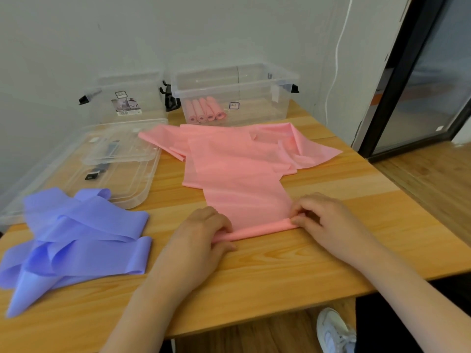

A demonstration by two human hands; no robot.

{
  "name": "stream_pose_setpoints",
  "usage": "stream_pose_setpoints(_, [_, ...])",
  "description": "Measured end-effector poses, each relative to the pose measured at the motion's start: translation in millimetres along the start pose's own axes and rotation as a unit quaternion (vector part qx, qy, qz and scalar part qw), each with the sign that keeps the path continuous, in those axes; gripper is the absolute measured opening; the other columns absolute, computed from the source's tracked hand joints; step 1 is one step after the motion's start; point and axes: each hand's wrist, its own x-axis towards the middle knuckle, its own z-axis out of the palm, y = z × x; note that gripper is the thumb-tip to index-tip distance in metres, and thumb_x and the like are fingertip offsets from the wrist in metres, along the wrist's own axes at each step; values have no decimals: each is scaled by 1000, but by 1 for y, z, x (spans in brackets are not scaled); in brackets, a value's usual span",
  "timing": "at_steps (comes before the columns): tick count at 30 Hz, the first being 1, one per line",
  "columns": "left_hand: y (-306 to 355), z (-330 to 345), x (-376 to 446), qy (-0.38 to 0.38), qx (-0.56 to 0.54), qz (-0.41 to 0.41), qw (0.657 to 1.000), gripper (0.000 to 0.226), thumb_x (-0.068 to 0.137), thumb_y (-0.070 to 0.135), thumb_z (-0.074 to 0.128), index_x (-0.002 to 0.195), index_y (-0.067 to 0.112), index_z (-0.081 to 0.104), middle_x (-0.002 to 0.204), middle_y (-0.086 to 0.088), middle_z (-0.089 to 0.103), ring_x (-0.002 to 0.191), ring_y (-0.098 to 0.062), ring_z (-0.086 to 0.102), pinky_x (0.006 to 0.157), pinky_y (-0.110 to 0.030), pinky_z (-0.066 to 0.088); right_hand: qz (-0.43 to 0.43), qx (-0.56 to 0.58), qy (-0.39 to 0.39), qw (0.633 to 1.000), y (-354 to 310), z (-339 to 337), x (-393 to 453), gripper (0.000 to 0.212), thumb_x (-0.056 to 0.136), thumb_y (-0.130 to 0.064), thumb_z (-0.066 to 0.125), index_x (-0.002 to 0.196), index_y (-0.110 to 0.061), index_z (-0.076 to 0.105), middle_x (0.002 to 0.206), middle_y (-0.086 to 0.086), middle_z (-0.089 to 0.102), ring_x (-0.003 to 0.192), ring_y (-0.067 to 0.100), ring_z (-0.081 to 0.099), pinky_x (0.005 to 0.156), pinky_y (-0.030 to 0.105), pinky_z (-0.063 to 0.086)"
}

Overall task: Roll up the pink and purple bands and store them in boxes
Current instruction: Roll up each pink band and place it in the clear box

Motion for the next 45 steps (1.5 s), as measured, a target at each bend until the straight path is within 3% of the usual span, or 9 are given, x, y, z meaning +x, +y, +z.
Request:
stream_pose_setpoints(7, [9,-4,0,47,-16,-39,998,6,84,17,63,89,20,61,70,17,54,65,-8,49,61,-20,38,1,-14,-6,1000,-2,-1,0,14,78,-15,71,80,-27,63,81,-14,60,82,3,53,76,18,40])
stream_pose_setpoints(12, [5,-2,1,7,-19,-18,1000,25,69,32,76,85,16,66,78,12,52,68,1,44,67,-8,35,1,3,17,1000,-2,0,-1,37,80,-12,68,68,-40,47,77,-14,56,78,1,52,69,11,36])
stream_pose_setpoints(18, [4,-2,1,27,-8,-21,999,30,75,39,57,78,14,72,75,3,62,78,-9,47,67,-17,35,-18,-19,-23,999,-1,1,0,15,68,-21,78,76,-24,67,79,-20,55,85,1,49,81,26,39])
stream_pose_setpoints(24, [7,-5,0,29,-25,-52,998,27,68,30,79,88,26,61,73,17,55,66,4,46,65,-8,37,21,17,27,999,-3,-1,-1,33,74,-17,73,72,-35,47,78,-13,57,79,4,53,68,14,39])
stream_pose_setpoints(30, [5,-2,1,40,8,-23,999,19,73,31,61,71,15,71,76,4,60,75,-7,45,59,-11,32,-7,-17,-8,1000,-2,0,0,21,65,-20,80,80,-24,66,85,-17,56,86,3,50,79,16,37])
stream_pose_setpoints(33, [6,-2,1,39,3,-23,999,20,78,34,65,82,16,72,80,5,56,69,-4,43,61,-10,31,-24,-36,7,999,0,1,1,10,72,-13,75,81,-16,71,80,-20,54,84,7,51,78,22,38])
stream_pose_setpoints(37, [7,-3,0,29,-4,-53,998,27,71,33,76,90,23,60,77,12,54,67,-1,45,62,-15,35,-23,-28,19,999,1,3,2,11,76,-11,72,81,-20,68,76,-22,54,79,6,52,73,19,36])
stream_pose_setpoints(40, [9,-4,1,55,10,-57,997,12,80,29,69,81,19,64,71,10,58,62,-3,45,59,-13,35,5,2,27,1000,-1,1,0,20,78,-16,70,78,-30,56,80,-13,58,81,2,53,71,12,38])
stream_pose_setpoints(45, [5,-3,1,43,-4,-34,999,23,79,36,62,77,16,72,80,6,59,68,-3,46,64,-13,32,-13,-27,-26,999,-3,0,1,22,71,-19,76,74,-30,58,80,-18,54,84,1,49,77,14,34])
